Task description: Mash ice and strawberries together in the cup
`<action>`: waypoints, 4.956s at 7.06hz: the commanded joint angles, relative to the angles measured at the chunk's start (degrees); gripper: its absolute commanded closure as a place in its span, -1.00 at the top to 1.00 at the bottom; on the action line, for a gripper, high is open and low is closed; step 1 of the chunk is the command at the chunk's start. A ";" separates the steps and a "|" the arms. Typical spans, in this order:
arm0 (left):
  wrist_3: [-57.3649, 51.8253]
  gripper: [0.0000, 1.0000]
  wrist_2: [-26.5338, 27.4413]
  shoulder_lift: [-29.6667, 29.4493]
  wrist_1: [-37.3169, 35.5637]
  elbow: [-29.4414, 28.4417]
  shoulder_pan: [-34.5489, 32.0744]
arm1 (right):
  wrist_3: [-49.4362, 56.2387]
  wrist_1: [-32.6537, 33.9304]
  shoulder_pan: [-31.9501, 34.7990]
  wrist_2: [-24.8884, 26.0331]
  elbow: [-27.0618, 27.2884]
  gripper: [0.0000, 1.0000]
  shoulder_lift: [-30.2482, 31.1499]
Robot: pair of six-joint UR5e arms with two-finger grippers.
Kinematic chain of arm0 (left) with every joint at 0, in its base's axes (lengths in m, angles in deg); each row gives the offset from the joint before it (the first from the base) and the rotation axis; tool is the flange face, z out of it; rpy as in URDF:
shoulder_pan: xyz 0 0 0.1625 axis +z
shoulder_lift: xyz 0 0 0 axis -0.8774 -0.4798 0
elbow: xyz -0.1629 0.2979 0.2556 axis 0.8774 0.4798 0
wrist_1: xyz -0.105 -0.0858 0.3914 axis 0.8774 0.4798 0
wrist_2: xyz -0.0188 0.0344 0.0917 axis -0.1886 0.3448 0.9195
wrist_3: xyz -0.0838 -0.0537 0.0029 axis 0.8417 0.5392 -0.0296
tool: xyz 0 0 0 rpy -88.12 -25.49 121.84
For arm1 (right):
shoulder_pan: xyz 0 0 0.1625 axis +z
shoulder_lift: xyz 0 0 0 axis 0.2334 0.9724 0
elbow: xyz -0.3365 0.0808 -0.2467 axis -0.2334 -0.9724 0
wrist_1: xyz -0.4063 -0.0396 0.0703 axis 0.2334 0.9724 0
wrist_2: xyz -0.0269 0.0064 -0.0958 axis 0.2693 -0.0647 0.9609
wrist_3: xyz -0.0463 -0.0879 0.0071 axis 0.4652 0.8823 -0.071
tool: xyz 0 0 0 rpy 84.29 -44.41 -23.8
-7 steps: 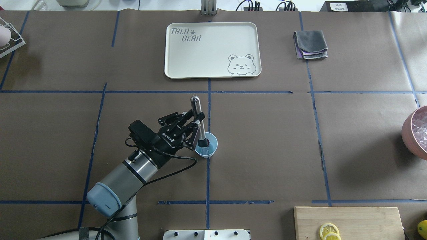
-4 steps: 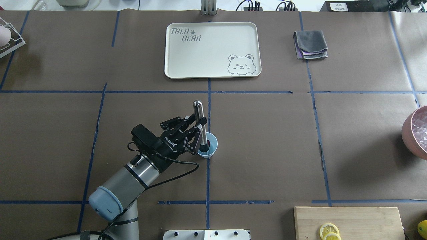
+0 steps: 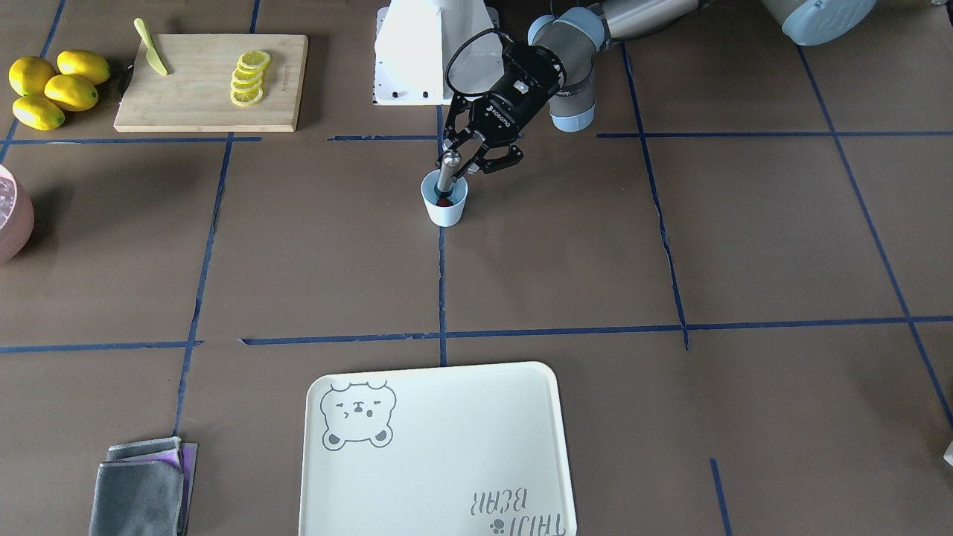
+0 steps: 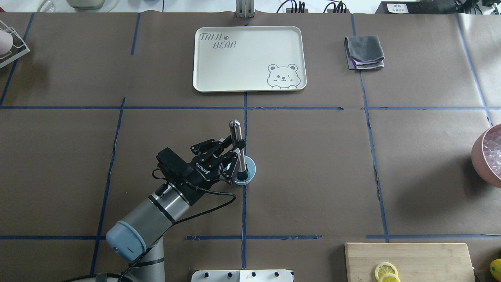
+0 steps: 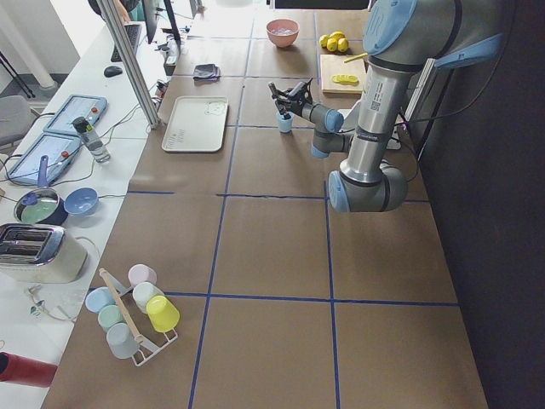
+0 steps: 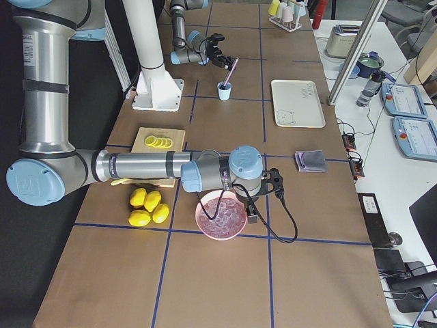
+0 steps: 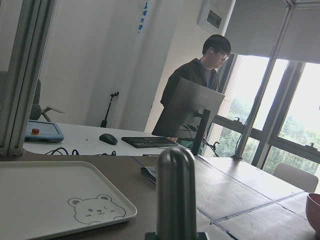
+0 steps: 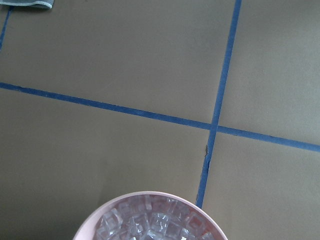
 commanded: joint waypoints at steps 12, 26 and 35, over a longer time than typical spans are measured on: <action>4.40 -1.00 -0.70 3.32 -13.86 19.88 -6.13 | 0.00 0.03 0.00 0.08 -0.58 1.00 0.01; 28.46 -1.00 -91.84 35.69 -51.74 13.48 -59.42 | -0.09 0.03 0.18 0.26 -1.63 1.00 -0.51; -1.53 -1.00 -85.27 36.74 -65.98 3.71 -59.94 | 0.00 -0.41 0.18 0.35 -2.95 1.00 -0.60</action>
